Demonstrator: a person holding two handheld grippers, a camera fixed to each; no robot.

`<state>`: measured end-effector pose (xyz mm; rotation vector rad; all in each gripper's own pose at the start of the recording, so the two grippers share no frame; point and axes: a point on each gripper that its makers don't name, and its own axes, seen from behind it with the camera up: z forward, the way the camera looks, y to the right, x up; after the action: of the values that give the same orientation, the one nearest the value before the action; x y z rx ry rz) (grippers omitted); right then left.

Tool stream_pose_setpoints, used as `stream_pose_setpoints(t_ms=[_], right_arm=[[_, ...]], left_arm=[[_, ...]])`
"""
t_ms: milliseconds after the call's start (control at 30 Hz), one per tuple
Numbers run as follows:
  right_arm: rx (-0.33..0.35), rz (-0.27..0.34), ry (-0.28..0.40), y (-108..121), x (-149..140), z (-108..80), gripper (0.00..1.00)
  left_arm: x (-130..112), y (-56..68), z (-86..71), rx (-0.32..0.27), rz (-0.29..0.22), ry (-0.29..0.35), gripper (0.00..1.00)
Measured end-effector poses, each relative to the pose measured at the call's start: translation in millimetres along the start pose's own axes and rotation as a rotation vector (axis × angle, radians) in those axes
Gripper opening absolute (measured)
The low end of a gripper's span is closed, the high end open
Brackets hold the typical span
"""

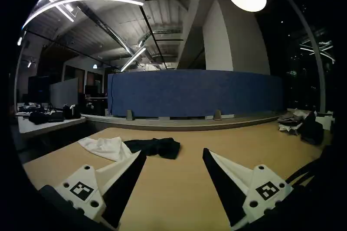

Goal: Fold towel

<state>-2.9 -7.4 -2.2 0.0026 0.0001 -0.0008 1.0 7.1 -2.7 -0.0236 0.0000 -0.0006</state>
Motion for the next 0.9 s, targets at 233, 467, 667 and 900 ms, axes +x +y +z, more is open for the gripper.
stream_pose_setpoints(t_ms=[233,467,667,900], right_arm=[[0.002,0.001,-0.001,6.2,0.3,2.2,1.00],[-0.005,0.000,0.000,5.7,0.8,1.2,1.00],[0.003,0.000,0.000,4.6,1.3,2.5,1.00],[-0.003,0.000,0.000,5.2,1.0,2.0,1.00]], left_arm=[[-0.2,0.6,-0.2,0.000,0.000,0.000,0.97],[0.0,0.4,0.2,0.000,0.000,0.000,0.97],[-0.2,0.5,0.7,0.000,0.000,0.000,0.97],[-1.2,0.1,0.5,0.000,0.000,0.000,0.97]])
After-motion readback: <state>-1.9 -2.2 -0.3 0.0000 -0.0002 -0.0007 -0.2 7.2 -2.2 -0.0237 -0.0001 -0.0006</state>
